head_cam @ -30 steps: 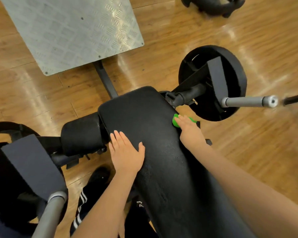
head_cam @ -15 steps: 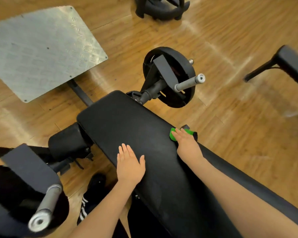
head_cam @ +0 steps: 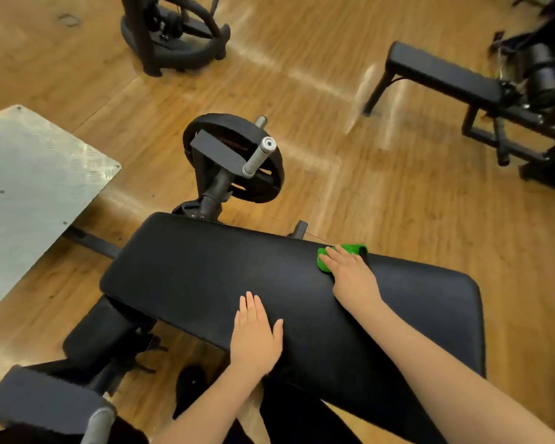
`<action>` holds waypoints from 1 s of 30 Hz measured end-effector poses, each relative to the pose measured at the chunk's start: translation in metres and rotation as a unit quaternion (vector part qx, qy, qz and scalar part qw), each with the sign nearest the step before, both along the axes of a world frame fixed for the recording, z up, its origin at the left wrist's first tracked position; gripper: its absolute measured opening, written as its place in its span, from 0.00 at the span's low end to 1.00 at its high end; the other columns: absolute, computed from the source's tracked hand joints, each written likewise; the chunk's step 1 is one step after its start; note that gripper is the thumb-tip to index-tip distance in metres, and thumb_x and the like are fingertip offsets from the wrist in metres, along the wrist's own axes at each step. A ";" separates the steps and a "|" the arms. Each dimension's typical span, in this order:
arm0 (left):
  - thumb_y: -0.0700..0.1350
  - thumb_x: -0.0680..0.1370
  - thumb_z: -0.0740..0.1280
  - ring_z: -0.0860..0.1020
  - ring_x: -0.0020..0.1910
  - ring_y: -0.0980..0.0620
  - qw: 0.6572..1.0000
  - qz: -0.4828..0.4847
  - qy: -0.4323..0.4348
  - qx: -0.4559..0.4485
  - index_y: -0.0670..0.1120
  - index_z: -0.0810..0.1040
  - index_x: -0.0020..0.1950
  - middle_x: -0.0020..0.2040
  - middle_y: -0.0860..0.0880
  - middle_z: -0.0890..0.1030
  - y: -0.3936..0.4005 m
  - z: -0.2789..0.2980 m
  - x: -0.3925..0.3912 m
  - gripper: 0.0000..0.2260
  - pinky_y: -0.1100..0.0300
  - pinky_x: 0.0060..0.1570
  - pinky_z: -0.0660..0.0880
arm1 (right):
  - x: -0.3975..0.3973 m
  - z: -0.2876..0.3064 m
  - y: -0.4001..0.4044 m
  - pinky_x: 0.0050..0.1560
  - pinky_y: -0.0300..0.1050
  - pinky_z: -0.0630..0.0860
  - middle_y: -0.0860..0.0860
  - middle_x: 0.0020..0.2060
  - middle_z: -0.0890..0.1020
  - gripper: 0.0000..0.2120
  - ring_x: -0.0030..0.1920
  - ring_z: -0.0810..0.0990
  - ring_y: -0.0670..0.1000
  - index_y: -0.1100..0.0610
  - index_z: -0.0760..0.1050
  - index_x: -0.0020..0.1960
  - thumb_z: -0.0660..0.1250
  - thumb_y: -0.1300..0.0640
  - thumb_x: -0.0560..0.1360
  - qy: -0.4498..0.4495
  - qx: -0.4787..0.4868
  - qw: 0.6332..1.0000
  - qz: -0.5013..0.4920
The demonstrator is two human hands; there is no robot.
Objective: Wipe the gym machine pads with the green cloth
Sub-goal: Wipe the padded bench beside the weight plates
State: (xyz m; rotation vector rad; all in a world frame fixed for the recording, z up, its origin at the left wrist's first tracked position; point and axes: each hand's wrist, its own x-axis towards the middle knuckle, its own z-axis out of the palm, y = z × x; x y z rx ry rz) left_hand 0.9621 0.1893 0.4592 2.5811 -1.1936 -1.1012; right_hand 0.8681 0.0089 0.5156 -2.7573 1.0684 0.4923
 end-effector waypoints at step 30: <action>0.56 0.84 0.51 0.37 0.77 0.50 0.907 -0.399 -0.009 -0.137 0.41 0.39 0.78 0.79 0.45 0.38 -0.082 0.121 -0.138 0.32 0.61 0.73 0.39 | -0.218 0.052 0.098 0.73 0.38 0.51 0.43 0.69 0.64 0.31 0.73 0.56 0.43 0.53 0.67 0.70 0.53 0.77 0.73 -0.379 0.035 0.871 -0.312</action>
